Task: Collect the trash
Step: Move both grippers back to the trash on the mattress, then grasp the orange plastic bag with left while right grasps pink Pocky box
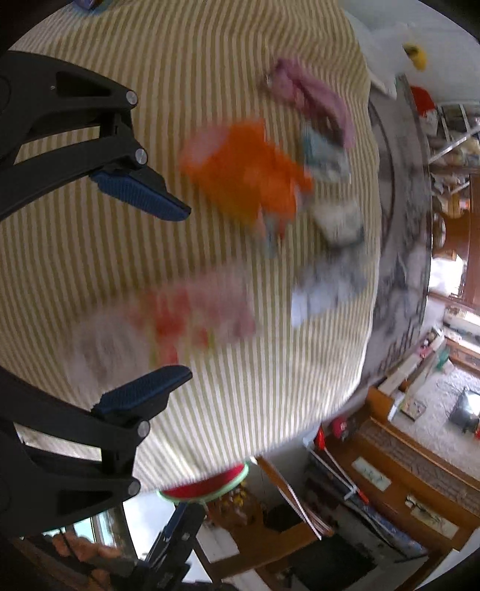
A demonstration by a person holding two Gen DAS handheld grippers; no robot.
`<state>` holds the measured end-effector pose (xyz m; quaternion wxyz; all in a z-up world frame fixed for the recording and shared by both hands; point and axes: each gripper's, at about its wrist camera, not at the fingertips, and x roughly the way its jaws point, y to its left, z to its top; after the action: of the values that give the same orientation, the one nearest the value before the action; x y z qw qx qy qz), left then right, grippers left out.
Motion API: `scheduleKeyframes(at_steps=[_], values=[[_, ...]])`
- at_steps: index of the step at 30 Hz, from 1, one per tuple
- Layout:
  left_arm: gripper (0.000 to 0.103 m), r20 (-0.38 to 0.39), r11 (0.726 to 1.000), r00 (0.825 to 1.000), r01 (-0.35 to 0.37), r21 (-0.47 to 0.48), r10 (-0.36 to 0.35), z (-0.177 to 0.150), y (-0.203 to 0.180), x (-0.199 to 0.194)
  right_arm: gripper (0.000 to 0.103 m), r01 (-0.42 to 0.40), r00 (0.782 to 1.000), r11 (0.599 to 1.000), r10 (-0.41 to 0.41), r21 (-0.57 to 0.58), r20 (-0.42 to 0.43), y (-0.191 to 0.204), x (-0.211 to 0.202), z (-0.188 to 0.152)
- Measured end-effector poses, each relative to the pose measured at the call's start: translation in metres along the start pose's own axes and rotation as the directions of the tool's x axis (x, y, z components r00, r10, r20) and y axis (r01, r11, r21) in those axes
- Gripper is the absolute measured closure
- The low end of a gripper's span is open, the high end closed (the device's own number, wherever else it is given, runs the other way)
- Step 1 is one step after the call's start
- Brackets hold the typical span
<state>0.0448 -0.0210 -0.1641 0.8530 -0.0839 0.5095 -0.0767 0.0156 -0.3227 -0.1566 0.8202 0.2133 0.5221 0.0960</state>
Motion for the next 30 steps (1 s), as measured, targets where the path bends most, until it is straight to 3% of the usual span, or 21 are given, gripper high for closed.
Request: scheduleKeyframes(at_steps=[8, 14, 19, 21, 23, 30], values=[[0.024, -0.016, 0.993, 0.997, -0.073, 0.097, 0.075, 0.029, 0.054, 0.007, 0.033, -0.01, 0.999, 1.0, 0.01, -0.002, -0.037, 0.038, 0.014, -0.036], [0.023, -0.061, 0.985, 0.995, -0.067, 0.159, 0.077, 0.048, 0.061, 0.037, 0.031, 0.016, 1.0, 1.0, -0.016, 0.012, -0.018, 0.042, 0.006, -0.046], [0.024, -0.099, 0.985, 0.991, -0.079, 0.152, 0.095, 0.051, 0.069, 0.06, 0.03, 0.038, 0.999, 0.999, -0.037, 0.033, -0.012, 0.039, 0.002, -0.051], [0.042, -0.081, 0.985, 0.992, -0.079, 0.155, 0.092, 0.049, 0.069, 0.059, 0.03, 0.046, 0.999, 0.998, -0.045, 0.033, -0.013, 0.039, 0.002, -0.051], [0.051, -0.056, 0.986, 0.995, -0.069, 0.151, 0.079, 0.047, 0.068, 0.051, 0.03, 0.05, 0.999, 0.998, -0.05, 0.029, -0.013, 0.041, 0.003, -0.051], [0.054, 0.0, 0.998, 1.0, -0.01, 0.056, 0.01, 0.03, 0.074, 0.013, 0.03, 0.051, 0.998, 0.998, -0.052, -0.023, -0.033, 0.06, 0.016, -0.042]])
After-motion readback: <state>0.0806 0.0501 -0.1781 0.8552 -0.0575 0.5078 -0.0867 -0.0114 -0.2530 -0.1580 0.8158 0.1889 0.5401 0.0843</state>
